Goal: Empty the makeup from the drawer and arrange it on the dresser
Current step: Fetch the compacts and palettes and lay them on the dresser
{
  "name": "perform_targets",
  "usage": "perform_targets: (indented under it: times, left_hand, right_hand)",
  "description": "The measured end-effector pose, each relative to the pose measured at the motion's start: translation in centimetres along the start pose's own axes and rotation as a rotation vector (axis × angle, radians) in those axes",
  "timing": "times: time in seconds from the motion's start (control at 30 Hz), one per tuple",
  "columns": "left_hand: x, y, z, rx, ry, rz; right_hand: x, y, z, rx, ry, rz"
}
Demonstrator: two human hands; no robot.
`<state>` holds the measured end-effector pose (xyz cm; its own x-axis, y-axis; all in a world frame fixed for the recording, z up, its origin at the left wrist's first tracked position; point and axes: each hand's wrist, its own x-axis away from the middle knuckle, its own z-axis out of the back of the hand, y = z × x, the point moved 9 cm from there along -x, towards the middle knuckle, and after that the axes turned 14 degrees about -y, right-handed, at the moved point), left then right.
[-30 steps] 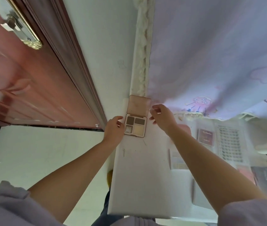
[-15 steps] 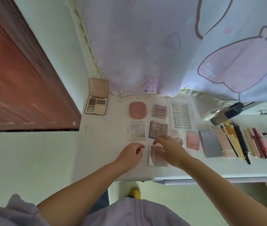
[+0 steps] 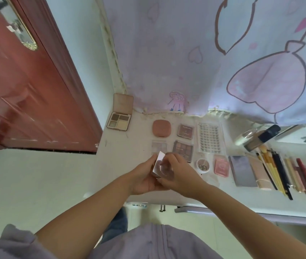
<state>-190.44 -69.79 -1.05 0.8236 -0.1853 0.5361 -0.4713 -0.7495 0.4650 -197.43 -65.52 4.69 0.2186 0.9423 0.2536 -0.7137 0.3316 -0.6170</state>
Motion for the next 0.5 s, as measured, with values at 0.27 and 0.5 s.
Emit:
perform_targets:
  times: [0.27,0.5]
  left_hand:
    - [2.0,3.7,-0.6,0.150,0.038,-0.207]
    - [2.8,5.6,-1.2,0.084,-0.019,-0.220]
  right_hand:
    - [-3.1,-4.5,3.2,0.146,0.093,0.062]
    - [-3.8,-5.6,4.9,0.064,0.089,0.098]
